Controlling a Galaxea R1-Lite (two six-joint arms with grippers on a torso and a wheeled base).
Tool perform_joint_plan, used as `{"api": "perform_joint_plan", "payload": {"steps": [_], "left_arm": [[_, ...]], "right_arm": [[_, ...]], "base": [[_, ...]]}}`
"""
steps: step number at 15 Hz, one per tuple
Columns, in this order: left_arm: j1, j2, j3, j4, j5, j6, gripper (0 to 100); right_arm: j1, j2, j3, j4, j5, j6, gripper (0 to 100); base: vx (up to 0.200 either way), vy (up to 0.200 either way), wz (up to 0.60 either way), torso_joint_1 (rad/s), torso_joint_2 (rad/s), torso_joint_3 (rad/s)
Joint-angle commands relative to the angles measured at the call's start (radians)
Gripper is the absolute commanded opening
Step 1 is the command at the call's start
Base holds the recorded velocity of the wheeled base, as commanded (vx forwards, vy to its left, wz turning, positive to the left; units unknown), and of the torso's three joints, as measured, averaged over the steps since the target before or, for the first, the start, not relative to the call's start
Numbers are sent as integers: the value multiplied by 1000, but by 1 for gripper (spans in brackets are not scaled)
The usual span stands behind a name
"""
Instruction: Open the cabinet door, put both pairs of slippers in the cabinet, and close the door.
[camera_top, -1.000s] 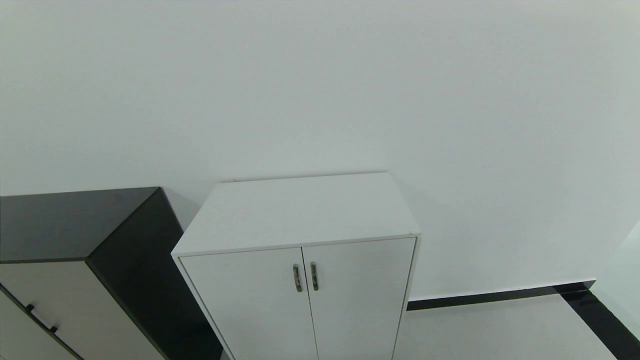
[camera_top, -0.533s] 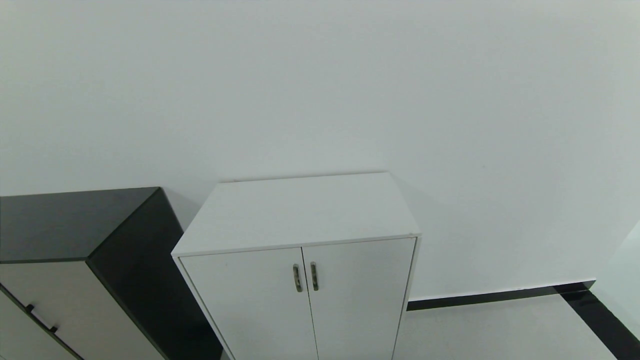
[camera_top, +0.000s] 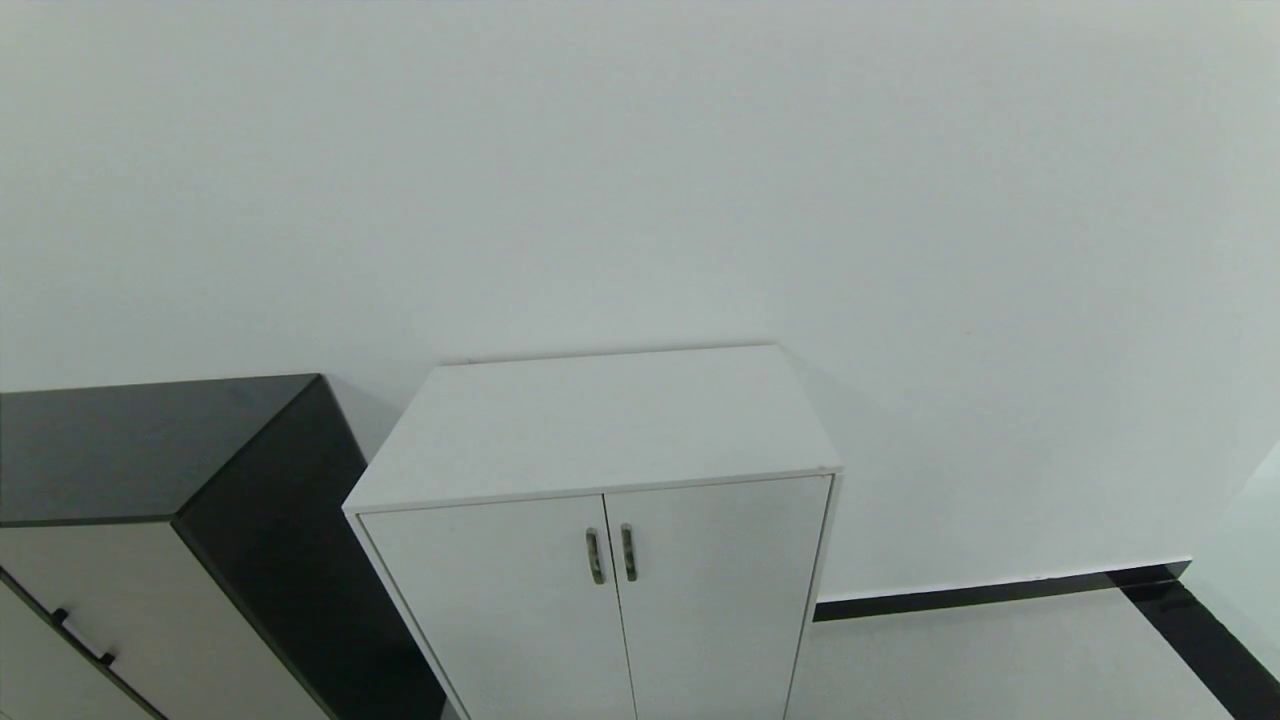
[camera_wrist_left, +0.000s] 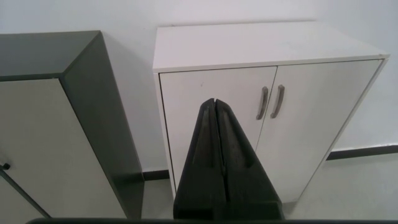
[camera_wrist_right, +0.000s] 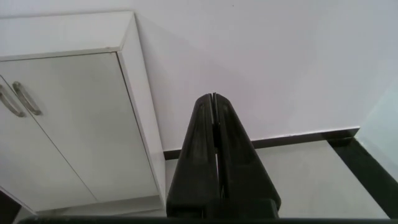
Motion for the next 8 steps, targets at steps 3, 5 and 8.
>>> {"api": "perform_joint_plan", "payload": {"steps": [3,5,8], "left_arm": [[0,1,0,0,0,1,0],[0,1,0,0,0,0,0],[0,1,0,-1,0,0,0]], "right_arm": [[0,1,2,0,0,21,0],[0,1,0,0,2,19,0],[0,1,0,-2,2,19,0]], "base": [[0,0,0,0,0,0],[0,0,0,0,0,0],[0,0,0,0,0,0]]}}
